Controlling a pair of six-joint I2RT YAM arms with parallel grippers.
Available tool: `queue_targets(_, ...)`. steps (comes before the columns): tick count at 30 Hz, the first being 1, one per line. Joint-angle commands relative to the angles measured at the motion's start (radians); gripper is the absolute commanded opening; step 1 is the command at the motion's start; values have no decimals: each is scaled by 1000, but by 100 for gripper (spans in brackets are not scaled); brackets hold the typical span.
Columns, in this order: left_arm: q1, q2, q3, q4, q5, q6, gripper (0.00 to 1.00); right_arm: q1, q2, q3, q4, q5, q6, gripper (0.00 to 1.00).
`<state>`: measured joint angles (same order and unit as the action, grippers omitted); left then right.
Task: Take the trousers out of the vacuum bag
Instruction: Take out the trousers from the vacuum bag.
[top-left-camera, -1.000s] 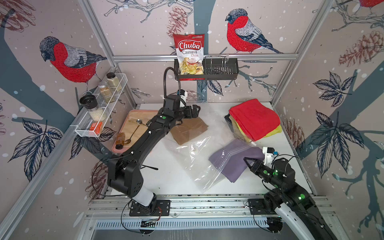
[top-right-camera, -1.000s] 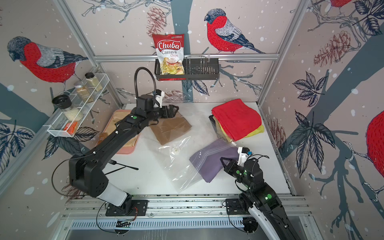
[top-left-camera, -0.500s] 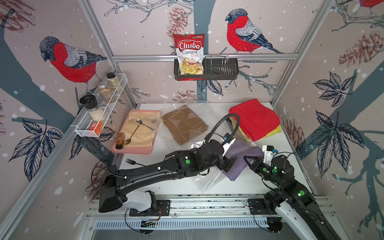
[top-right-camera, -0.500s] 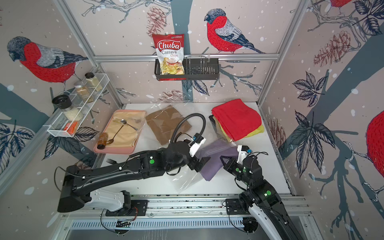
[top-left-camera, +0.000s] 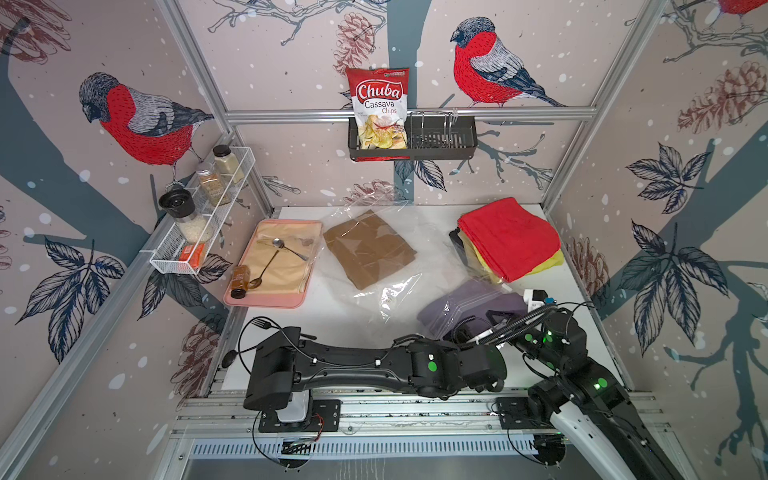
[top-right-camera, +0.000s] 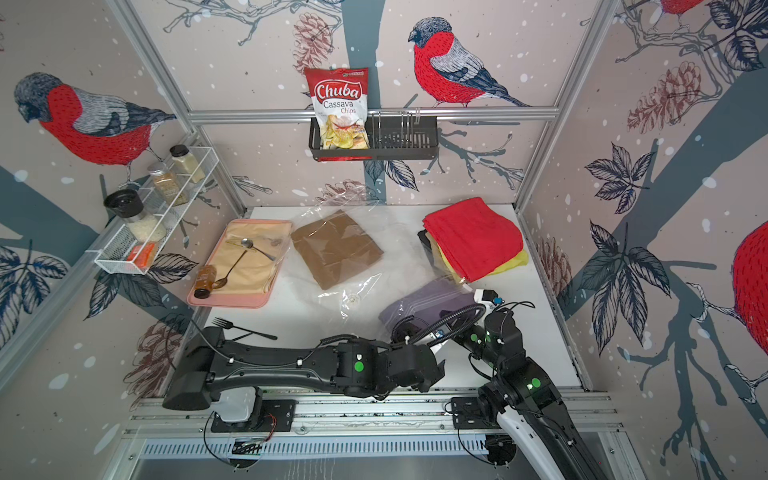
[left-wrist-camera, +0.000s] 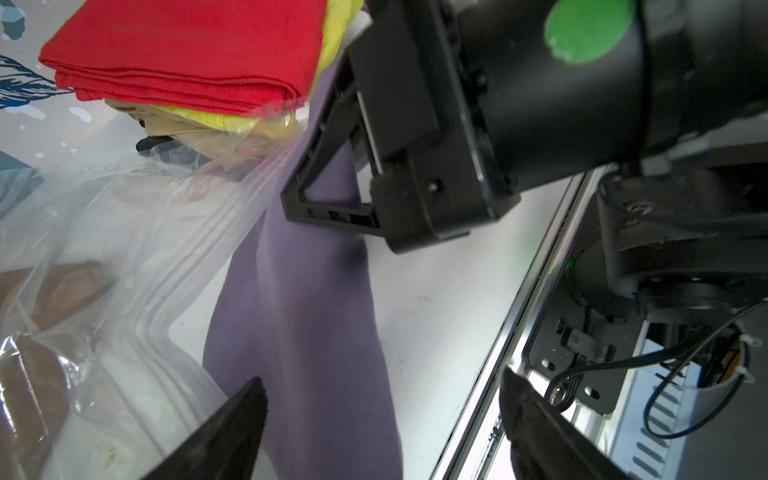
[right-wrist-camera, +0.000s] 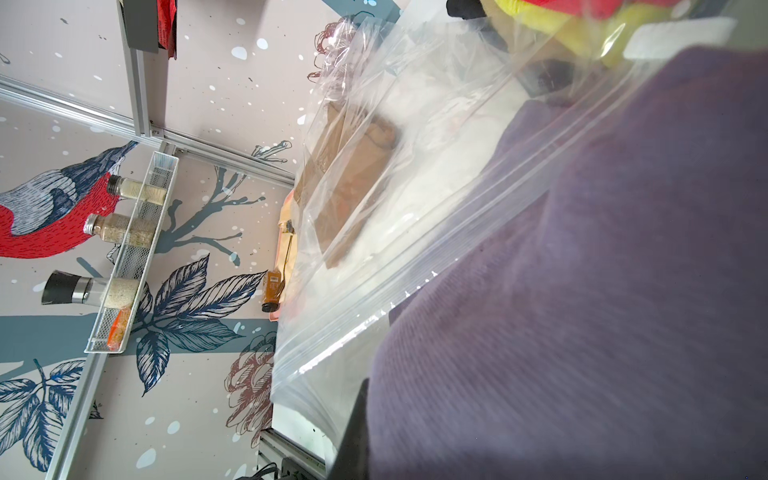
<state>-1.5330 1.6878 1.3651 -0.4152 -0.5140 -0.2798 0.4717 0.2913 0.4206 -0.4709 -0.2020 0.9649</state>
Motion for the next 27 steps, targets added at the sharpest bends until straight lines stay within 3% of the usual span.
queue_targets(1, -4, 56, 53, -172, -131, -49, 88, -3, -7, 8, 84, 3, -12, 0)
queue_targets(4, -3, 90, 59, -195, -127, -55, 87, -4, -10, 4, 90, -4, -9, 0)
queue_targets(10, -2, 143, 75, -253, -182, -94, 76, -8, -17, 7, 82, -10, -12, 0)
queue_targets(14, 10, 142, 59, -250, -169, -109, 52, -11, -20, -1, 90, -21, -7, 0)
queue_targets(17, 27, 132, 37, -231, -148, -118, 48, -14, -33, -8, 97, -29, 3, 0)
queue_targets(21, 47, 97, -4, -169, -95, -101, 29, -16, -41, -11, 95, -35, 5, 1)
queue_targets(24, 47, 71, -37, -113, -71, -87, 5, -20, -50, -16, 104, -42, 10, 9)
queue_targets(27, 48, 47, -61, -79, -67, -84, 0, -27, -58, -13, 96, -27, 14, 29)
